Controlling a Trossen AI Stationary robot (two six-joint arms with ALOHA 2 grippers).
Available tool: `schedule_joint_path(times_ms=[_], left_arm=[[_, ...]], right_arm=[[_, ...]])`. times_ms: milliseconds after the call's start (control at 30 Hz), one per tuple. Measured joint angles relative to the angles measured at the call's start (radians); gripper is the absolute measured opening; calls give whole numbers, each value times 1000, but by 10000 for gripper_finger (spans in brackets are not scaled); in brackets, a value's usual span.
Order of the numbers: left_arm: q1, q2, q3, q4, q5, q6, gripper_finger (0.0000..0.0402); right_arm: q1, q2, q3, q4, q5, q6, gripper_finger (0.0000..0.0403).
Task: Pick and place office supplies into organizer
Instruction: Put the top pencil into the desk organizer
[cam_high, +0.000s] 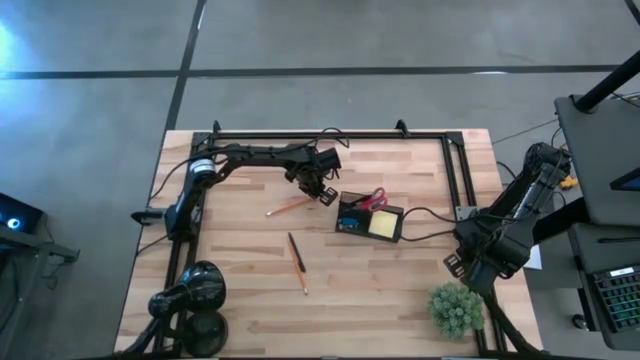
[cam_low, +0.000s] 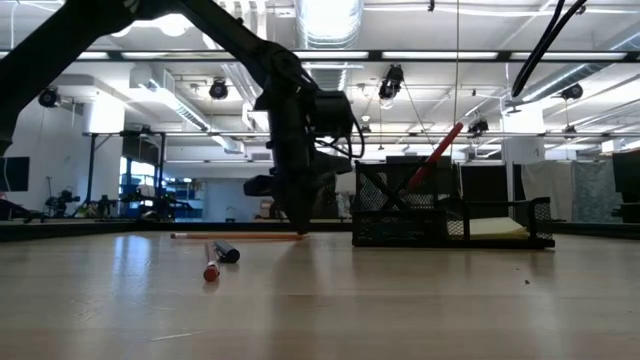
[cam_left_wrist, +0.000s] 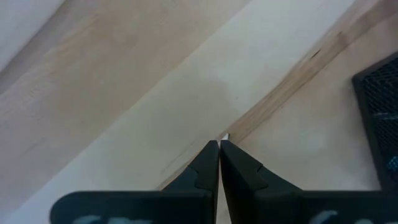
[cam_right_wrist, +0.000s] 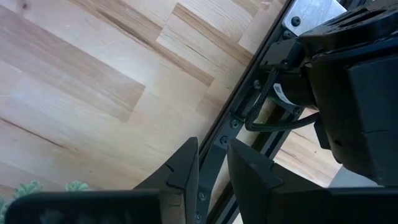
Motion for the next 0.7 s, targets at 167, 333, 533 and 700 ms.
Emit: schedule_joint_path(times_ms=[167,333,533,700], left_arm=[[-3,-6,-36,38,3,-25,0],[-13,-7,-57,49,3,-27,0],[-14,-4,-58,67,4,-29,0],[-14,-3,-62,69,5,-26,0]], right_arm=[[0,0,0,0,0,2,77],[0,-1,1,-1,10,29,77],[0,-12,88,-4,193,48,77],[-7,-34,190,-1,351,76,77]])
